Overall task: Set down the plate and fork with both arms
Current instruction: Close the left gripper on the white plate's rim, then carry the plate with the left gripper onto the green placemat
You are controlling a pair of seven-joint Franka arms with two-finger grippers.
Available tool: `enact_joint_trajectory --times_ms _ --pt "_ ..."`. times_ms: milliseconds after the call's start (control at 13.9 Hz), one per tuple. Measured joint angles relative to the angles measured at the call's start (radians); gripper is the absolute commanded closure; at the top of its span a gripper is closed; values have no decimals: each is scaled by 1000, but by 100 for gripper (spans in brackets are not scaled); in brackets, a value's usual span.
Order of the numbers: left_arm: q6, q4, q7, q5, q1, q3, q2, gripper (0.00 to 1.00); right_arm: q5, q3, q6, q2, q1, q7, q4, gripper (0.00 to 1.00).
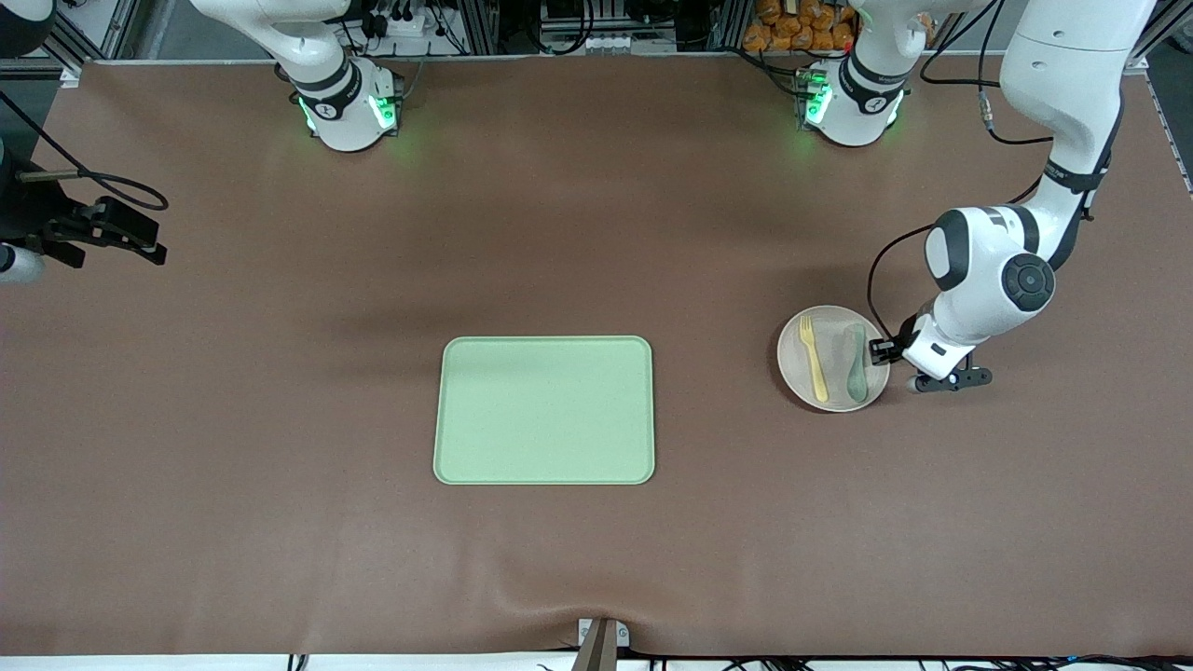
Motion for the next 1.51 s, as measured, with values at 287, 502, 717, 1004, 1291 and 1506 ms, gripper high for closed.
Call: enact_joint_trajectory --times_ms 287,502,717,1004,1291,1506 --pt "0 6 6 -2 1 -2 1 100 0 0 0 0 0 0 0 0" --pt "0 13 12 -21 2 -8 0 100 0 0 0 0 0 1 0 0" --pt "1 26 12 -45 2 -33 1 100 0 0 0 0 0 1 0 0" --pt "1 75 12 -46 2 -65 2 100 0 -1 0 0 0 1 0 0" --pt "-34 174 12 -47 -2 -94 4 100 0 -1 0 0 0 1 0 0" --pt "-127 262 12 -47 -8 -123 12 100 0 -1 0 0 0 1 0 0"
